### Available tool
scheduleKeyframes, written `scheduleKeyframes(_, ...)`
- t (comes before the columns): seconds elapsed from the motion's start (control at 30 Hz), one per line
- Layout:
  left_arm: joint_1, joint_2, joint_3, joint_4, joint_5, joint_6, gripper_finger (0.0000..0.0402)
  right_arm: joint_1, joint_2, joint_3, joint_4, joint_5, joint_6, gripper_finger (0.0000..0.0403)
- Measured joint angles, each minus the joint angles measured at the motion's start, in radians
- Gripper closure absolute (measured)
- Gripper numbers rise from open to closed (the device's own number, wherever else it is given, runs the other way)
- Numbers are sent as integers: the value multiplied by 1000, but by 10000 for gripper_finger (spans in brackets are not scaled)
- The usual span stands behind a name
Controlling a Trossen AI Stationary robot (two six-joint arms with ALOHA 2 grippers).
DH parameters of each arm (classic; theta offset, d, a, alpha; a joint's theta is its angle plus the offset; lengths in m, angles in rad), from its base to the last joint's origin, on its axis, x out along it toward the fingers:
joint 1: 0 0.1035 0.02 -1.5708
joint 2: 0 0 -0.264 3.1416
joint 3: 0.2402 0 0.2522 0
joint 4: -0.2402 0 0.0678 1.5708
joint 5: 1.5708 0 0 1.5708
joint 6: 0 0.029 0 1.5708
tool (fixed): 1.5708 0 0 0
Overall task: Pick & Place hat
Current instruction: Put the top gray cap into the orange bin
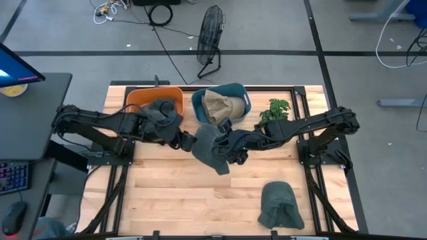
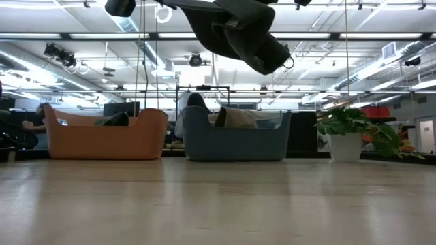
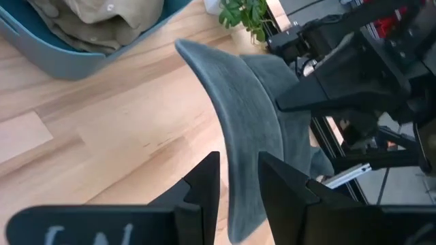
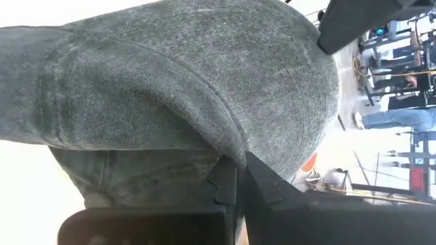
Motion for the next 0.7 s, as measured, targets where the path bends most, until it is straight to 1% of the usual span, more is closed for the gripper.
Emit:
scheduleKeyframes(0.13, -1, 0, 0, 2, 17, 5, 299, 0, 0, 0, 24, 1, -25, 398)
scheduleKeyframes(0.27, 0, 0, 0, 28, 53, 70, 299, 0, 1, 0, 86, 0, -42, 397)
scheduleKeyframes(0.33, -1, 0, 0, 40, 54, 78, 303, 0, 1, 0, 103, 0, -47, 396)
scheduleKeyframes(0.43, -1, 0, 0, 47, 58, 101, 326, 0, 1, 0, 101, 1, -44, 391)
scheduleKeyframes(0.57, -1, 0, 2, 61, 63, 129, 381, -2, 2, 0, 92, 4, -44, 381)
scheduleKeyframes(0.6, -1, 0, 2, 61, 62, 131, 388, -3, 3, 0, 92, 6, -37, 377)
scheduleKeyframes(0.7, -1, 0, 2, 56, 61, 137, 386, -2, 3, 0, 93, 4, 7, 357)
